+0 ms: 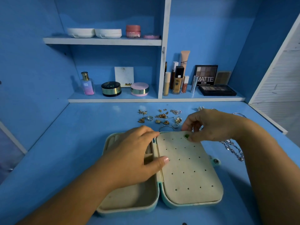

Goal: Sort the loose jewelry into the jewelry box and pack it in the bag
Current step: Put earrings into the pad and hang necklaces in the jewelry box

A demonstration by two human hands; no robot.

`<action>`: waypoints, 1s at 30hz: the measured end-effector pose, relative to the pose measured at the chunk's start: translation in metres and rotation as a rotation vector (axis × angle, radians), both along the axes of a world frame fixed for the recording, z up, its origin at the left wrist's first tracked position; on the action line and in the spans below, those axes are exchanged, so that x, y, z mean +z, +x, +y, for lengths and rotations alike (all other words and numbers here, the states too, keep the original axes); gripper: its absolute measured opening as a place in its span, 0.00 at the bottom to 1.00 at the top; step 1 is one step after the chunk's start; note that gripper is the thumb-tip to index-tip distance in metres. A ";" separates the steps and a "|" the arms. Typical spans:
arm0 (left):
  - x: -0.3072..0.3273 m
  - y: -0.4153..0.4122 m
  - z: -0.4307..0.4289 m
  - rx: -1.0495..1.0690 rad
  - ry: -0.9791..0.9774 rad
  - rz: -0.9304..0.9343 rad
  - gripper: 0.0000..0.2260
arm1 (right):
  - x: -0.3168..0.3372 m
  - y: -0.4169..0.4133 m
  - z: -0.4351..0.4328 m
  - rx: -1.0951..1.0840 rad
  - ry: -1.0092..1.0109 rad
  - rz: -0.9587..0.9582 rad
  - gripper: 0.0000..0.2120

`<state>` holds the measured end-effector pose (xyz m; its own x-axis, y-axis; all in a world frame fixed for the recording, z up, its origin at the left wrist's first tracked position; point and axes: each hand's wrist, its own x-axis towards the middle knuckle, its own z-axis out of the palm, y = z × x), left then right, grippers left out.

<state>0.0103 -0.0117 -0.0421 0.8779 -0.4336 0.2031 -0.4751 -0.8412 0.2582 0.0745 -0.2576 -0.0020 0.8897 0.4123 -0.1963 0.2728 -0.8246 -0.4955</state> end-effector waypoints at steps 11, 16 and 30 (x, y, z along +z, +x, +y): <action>-0.004 0.000 -0.001 -0.044 -0.014 -0.028 0.32 | -0.034 0.044 0.051 0.039 -0.009 -0.483 0.09; -0.004 0.000 0.000 -0.053 -0.014 -0.028 0.33 | -0.034 0.062 0.064 0.079 -0.105 -0.458 0.10; -0.004 0.003 -0.001 -0.054 -0.058 -0.021 0.30 | -0.009 -0.024 0.029 0.111 0.006 -0.440 0.02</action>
<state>0.0133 -0.0123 -0.0463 0.8487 -0.4674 0.2474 -0.5255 -0.7977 0.2957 0.0502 -0.2286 -0.0106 0.8380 0.5103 0.1933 0.5456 -0.7757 -0.3174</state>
